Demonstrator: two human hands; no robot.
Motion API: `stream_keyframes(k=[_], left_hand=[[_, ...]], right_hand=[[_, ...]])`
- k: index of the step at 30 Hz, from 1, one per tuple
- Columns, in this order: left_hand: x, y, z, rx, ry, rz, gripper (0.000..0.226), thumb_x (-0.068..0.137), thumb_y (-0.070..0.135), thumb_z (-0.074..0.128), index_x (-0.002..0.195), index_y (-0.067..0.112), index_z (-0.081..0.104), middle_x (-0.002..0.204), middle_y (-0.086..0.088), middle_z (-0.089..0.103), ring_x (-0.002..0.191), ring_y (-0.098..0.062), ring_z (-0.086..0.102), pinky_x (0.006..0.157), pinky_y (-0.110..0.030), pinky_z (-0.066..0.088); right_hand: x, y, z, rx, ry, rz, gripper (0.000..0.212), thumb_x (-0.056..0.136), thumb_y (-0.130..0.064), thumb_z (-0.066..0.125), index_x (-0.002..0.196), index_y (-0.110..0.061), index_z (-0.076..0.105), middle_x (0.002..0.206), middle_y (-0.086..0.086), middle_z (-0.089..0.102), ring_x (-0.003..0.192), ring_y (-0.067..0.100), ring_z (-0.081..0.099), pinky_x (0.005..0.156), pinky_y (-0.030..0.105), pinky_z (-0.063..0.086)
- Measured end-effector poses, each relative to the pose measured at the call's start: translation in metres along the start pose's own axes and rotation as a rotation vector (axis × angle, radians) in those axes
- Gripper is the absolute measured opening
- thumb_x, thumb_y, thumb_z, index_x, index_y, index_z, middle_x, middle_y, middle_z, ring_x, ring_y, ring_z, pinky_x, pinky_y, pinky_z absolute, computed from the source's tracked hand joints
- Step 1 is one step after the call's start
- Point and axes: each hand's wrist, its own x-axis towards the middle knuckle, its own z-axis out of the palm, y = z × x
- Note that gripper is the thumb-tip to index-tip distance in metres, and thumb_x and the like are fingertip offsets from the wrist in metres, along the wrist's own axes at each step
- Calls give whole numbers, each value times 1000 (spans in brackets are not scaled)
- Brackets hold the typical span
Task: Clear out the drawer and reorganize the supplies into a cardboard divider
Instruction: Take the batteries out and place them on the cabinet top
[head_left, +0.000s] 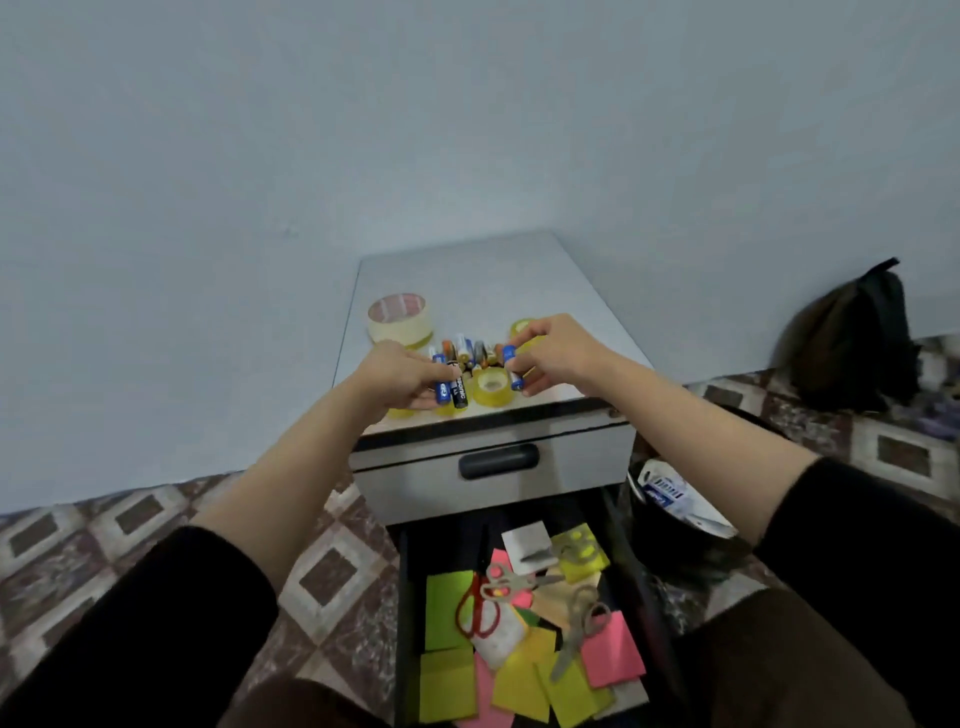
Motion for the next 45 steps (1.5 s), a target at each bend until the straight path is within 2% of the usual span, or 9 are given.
stream_keyframes(k=[5, 11, 19, 24, 28, 32, 39, 41, 45], left_hand=[[38, 14, -11, 97, 60, -43, 21, 76, 11, 76, 75, -2, 59, 50, -6, 59, 34, -5, 54, 41, -16, 50], [73, 23, -18, 196, 58, -104, 25, 76, 15, 76, 82, 2, 56, 66, -10, 61, 38, -8, 56, 41, -18, 51], [104, 26, -14, 286, -7, -158, 26, 80, 19, 73, 73, 5, 53, 64, -7, 58, 46, -10, 56, 40, -15, 49], [112, 27, -8, 329, -10, -182, 32, 83, 19, 70, 66, 8, 46, 59, -6, 50, 48, -10, 50, 36, -13, 46], [114, 28, -7, 360, -17, -204, 31, 85, 23, 68, 68, 9, 46, 60, -4, 50, 52, -10, 50, 38, -13, 45], [114, 28, -6, 370, -11, -210, 32, 84, 25, 69, 68, 9, 47, 59, -4, 51, 51, -10, 50, 39, -13, 45], [113, 27, -4, 374, 27, -186, 30, 81, 24, 72, 74, 6, 49, 65, -6, 56, 51, -12, 52, 43, -16, 48], [112, 27, -3, 372, 28, -190, 31, 82, 24, 71, 73, 6, 48, 65, -6, 56, 52, -11, 53, 51, -17, 49], [111, 26, -2, 365, 58, -188, 31, 81, 25, 72, 73, 5, 50, 64, -7, 57, 47, -11, 55, 47, -15, 49]], right_hand=[[37, -12, 0, -51, 47, 24, 19, 83, 7, 62, 80, -9, 53, 68, 10, 58, 43, 17, 56, 38, 22, 48], [81, -12, 10, -178, 58, 63, 16, 78, -3, 72, 77, -8, 57, 65, 9, 60, 49, 20, 55, 44, 25, 48], [111, -13, 27, -310, 46, 27, 23, 76, -13, 76, 93, 1, 67, 83, 13, 67, 57, 20, 58, 54, 29, 51], [114, -11, 28, -389, 40, 2, 19, 85, -9, 64, 99, 4, 67, 95, 18, 70, 69, 25, 61, 68, 36, 55], [113, -9, 28, -394, 30, 6, 20, 83, -5, 64, 101, 4, 66, 93, 19, 69, 65, 25, 59, 63, 34, 53], [112, -8, 29, -392, 41, -4, 20, 83, -6, 65, 100, 4, 66, 86, 16, 66, 71, 25, 60, 72, 37, 55], [110, -3, 28, -280, 45, 15, 6, 82, -1, 66, 83, -5, 63, 72, 8, 58, 59, 21, 56, 60, 31, 55], [111, -1, 27, -251, 45, 20, 15, 81, 2, 65, 73, -9, 60, 70, 8, 59, 55, 18, 54, 53, 27, 53], [109, 2, 25, -201, 50, 20, 11, 83, 6, 59, 84, -5, 62, 66, 7, 59, 51, 15, 54, 46, 21, 50]])
